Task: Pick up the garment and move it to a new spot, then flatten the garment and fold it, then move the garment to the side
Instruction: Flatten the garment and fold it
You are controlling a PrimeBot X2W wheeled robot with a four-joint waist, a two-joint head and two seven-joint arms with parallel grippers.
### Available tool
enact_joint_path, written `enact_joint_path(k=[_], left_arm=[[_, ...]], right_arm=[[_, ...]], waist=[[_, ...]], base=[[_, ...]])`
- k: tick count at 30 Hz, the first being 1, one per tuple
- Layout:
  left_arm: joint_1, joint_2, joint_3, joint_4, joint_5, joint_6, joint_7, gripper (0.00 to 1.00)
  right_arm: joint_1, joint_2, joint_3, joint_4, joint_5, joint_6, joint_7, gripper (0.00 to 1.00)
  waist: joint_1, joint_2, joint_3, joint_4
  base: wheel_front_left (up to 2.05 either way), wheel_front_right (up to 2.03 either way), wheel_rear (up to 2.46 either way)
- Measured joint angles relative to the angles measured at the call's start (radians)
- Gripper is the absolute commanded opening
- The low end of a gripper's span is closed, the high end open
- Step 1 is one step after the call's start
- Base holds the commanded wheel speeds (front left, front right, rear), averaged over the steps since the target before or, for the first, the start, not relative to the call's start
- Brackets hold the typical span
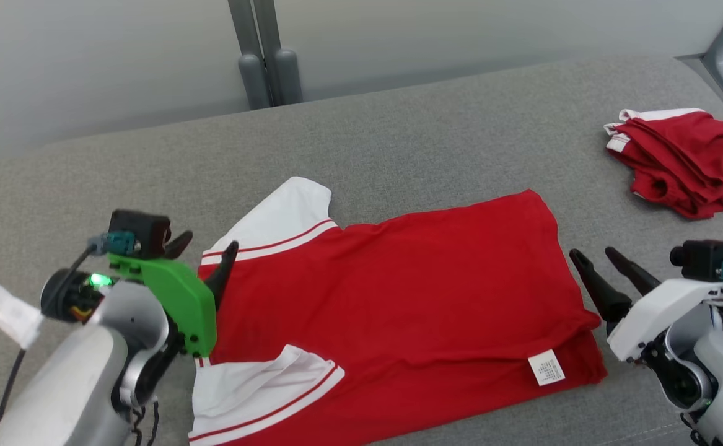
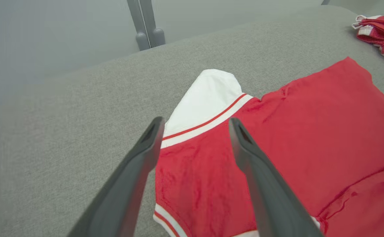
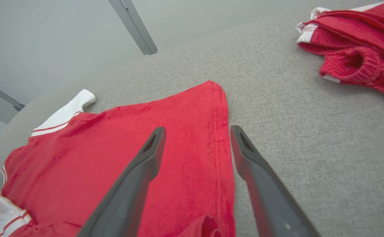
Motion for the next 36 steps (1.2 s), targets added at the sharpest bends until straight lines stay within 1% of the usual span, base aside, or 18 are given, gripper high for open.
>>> enact_joint_path(k=[6,11,13,15,19,25,28,33,36], left_arm=[[-0.232,-0.021,-0.040,0.132,-0.001,-0.103,0.116,1.00],[-0.424,-0.047,-0.088,0.250,-0.008,-0.158,0.228,1.00],[-0.476,-0.058,-0.111,0.294,-0.028,-0.172,0.271,1.00],[-0.521,-0.068,-0.135,0.337,-0.047,-0.181,0.308,1.00],[-0.605,-0.072,-0.175,0.401,-0.053,-0.185,0.330,1.00],[-0.676,-0.070,-0.246,0.449,-0.115,-0.186,0.367,1.00],[-0.701,-0.059,-0.271,0.459,-0.148,-0.186,0.371,1.00],[-0.742,-0.048,-0.311,0.495,-0.156,-0.186,0.357,1.00],[-0.759,-0.048,-0.326,0.534,-0.170,-0.187,0.374,1.00]], right_arm=[[-0.127,0.012,0.007,0.040,-0.003,0.000,0.016,1.00],[-0.243,0.028,0.026,0.091,0.000,0.000,0.056,1.00],[-0.283,0.038,0.037,0.109,0.007,0.000,0.073,1.00],[-0.322,0.051,0.054,0.125,0.020,0.000,0.099,1.00],[-0.386,0.071,0.085,0.148,0.059,0.000,0.132,1.00],[-0.453,0.103,0.126,0.189,0.109,0.000,0.151,1.00],[-0.481,0.116,0.146,0.203,0.129,0.000,0.158,1.00],[-0.513,0.132,0.182,0.234,0.160,0.000,0.149,1.00],[-0.531,0.142,0.204,0.254,0.179,0.000,0.150,1.00]], waist=[[0.0000,0.0000,0.081,-0.018],[0.0000,0.0000,0.157,-0.034],[0.0000,0.0000,0.185,-0.040],[0.0000,0.0000,0.213,-0.048],[0.0000,0.0000,0.260,-0.066],[0.0001,0.0000,0.318,-0.094],[0.0000,0.0000,0.337,-0.107],[0.0001,0.0000,0.361,-0.120],[0.0001,0.0000,0.372,-0.122]], base=[[0.00,0.00,0.00],[0.00,0.00,0.00],[0.00,0.00,0.00],[0.00,0.00,0.00],[0.00,0.00,0.00],[0.00,0.00,0.00],[0.00,0.00,0.00],[0.00,0.00,0.00],[0.00,0.00,0.00]])
